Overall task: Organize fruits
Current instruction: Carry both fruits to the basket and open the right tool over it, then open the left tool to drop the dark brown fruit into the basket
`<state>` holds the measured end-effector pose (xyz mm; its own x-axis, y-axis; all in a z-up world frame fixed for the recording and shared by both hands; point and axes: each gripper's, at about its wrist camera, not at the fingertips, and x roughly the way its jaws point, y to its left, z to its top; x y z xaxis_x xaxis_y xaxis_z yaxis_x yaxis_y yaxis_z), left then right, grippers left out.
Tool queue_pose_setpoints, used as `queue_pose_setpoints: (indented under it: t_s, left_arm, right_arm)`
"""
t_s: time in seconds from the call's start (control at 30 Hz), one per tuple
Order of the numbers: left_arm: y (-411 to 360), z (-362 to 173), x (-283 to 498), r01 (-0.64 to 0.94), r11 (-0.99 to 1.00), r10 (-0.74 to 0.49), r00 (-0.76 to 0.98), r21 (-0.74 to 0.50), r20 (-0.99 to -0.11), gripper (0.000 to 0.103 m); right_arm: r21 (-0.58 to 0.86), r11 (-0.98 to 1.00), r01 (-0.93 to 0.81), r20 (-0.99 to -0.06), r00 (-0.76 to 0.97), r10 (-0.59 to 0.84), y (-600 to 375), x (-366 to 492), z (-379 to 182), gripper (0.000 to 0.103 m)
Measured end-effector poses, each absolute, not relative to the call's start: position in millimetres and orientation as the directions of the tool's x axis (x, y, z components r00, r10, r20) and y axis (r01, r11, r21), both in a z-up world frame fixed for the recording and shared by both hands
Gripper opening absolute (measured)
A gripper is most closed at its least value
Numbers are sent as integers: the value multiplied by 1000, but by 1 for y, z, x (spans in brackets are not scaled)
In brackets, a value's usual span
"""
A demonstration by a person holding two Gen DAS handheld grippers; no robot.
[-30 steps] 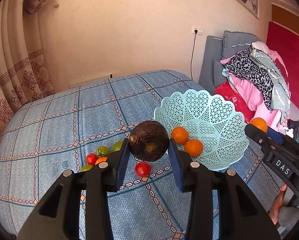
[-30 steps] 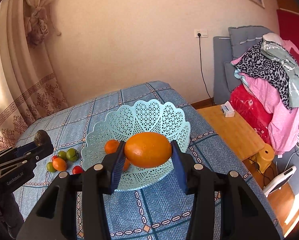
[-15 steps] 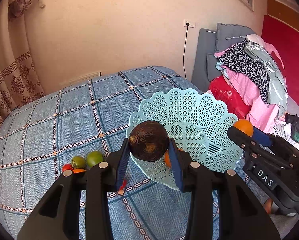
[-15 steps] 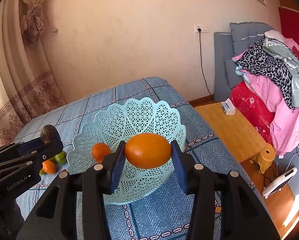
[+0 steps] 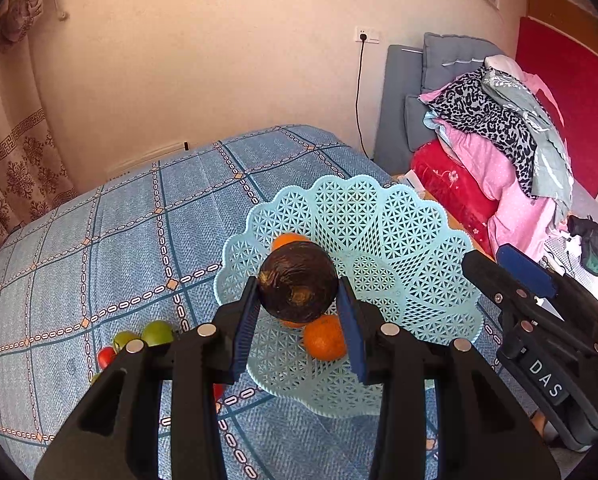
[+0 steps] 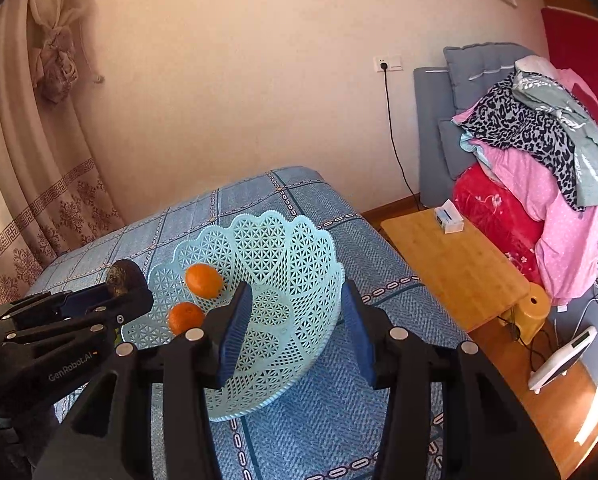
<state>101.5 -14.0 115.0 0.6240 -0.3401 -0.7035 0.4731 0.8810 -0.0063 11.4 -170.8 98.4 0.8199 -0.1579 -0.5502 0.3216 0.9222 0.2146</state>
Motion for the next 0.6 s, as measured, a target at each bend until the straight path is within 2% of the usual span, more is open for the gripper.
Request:
queue_pose_setpoints:
  t_s: [0.13, 0.23, 0.37, 0.43, 0.5, 0.6]
  left_arm:
    - [-24, 111, 108, 492, 870, -370, 590, -43, -718, 40]
    - [-33, 106, 112, 503, 861, -389, 565, -69, -728, 40]
    - [-46, 99, 115, 528, 841, -429, 514, -121, -743, 41]
    - [-49, 96, 115, 531, 836, -443, 499, -142, -745, 49]
    - [-47, 97, 115, 519, 842, -444, 513, -146, -735, 73]
    - [-42, 101, 115, 499, 855, -435, 542, -141, -719, 81]
  right_arm:
    - [229, 913, 337, -547, 821, -166, -180, 10, 100, 47]
    - [237, 908, 346, -539, 824, -173, -184, 8, 102, 54]
    - [241, 903, 356, -534, 825, -183, -189, 6, 104, 54]
    - [250, 896, 367, -531, 826, -190, -192, 5, 105, 54]
    - [259, 890, 375, -531, 825, -193, -196, 4, 105, 54]
    - [263, 887, 380, -532, 824, -195, -197, 3, 105, 54]
